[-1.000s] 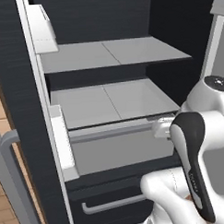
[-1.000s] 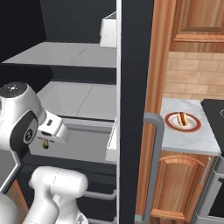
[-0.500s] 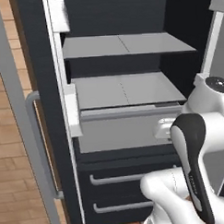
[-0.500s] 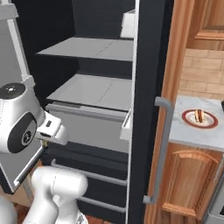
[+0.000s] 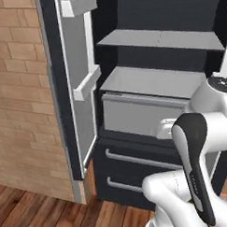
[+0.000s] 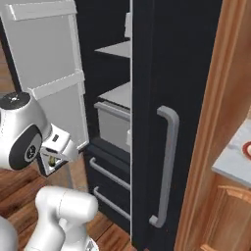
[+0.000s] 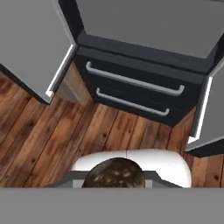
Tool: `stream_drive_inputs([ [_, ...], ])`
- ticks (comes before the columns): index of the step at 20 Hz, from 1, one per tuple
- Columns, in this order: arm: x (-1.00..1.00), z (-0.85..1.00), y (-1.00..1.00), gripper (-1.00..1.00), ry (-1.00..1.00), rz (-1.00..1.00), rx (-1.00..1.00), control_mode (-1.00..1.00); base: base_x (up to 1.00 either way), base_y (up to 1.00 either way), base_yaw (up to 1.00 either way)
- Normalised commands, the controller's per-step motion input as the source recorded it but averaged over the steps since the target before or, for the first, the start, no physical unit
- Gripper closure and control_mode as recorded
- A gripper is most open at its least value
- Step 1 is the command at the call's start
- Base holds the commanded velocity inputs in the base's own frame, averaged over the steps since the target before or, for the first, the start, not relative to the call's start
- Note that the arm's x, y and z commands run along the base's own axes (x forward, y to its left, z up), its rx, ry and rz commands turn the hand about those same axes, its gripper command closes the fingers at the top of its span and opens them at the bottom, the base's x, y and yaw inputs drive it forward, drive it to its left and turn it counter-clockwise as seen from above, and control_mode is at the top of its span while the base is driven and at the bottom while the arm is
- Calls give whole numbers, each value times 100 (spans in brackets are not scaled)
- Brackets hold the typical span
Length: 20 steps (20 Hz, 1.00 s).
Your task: Place the cold items (carrot and mushroom) from the fridge in one tupperware on the dining counter. Place the warm items (kebab skewer and hot dog) in the stove area in another tupperware.
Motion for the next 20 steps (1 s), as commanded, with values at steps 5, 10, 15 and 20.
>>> stream_drive_inputs([
  [5, 0, 0, 0, 100, 0, 0, 0, 100, -61, 60, 70],
  [10, 0, 0, 0, 100, 0, 0, 0, 100, -44, 55, 86],
  [15, 0, 0, 0, 100, 0, 0, 0, 100, -31, 63, 91],
  [20, 0, 0, 0, 100, 0, 0, 0, 100, 37, 4, 72],
])
